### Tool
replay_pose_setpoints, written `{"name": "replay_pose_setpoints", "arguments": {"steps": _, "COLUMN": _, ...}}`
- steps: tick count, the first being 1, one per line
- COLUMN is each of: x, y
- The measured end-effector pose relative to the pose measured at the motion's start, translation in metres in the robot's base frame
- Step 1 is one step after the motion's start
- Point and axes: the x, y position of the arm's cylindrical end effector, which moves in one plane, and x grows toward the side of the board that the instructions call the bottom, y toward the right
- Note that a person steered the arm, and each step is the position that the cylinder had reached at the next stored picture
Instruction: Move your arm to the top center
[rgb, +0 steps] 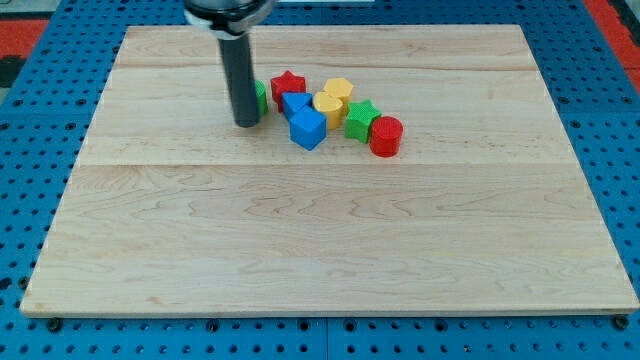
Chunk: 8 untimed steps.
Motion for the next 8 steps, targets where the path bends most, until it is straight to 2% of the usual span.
{"name": "replay_pose_setpoints", "arguments": {"steps": 3, "x": 0.014, "y": -0.170}}
{"name": "replay_pose_setpoints", "arguments": {"steps": 4, "x": 0.020, "y": -0.194}}
{"name": "replay_pose_setpoints", "arguments": {"steps": 5, "x": -0.004, "y": -0.194}}
{"name": "replay_pose_setpoints", "arguments": {"steps": 6, "x": -0.068, "y": -0.172}}
{"name": "replay_pose_setpoints", "arguments": {"steps": 8, "x": -0.115, "y": 0.028}}
